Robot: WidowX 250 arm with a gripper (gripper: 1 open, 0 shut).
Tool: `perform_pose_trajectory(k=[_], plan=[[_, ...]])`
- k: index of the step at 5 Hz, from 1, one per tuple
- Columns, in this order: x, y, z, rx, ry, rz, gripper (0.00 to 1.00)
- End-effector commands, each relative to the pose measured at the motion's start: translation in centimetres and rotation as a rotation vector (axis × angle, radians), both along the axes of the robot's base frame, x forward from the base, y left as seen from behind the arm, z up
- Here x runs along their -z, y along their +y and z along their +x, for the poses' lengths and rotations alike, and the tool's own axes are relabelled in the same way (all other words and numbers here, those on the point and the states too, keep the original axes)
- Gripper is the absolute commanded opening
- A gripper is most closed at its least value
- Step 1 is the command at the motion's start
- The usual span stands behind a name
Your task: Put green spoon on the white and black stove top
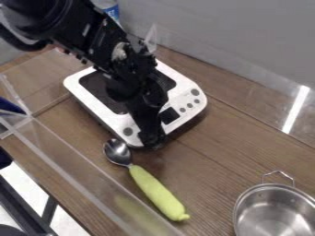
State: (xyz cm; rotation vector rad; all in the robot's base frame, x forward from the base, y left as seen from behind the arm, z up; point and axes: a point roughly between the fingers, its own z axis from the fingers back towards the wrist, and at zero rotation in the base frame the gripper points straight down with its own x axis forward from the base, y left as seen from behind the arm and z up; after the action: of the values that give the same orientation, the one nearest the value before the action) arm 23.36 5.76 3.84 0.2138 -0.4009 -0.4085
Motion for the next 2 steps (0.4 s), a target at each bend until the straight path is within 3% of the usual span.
perform_pose_trajectory(k=[1,2], plan=[[1.42,0.29,-1.45,-0.077,0.063,-0.022,1.00],[1.52,0.27,-1.43,-0.097,0.068,-0.018,1.00]])
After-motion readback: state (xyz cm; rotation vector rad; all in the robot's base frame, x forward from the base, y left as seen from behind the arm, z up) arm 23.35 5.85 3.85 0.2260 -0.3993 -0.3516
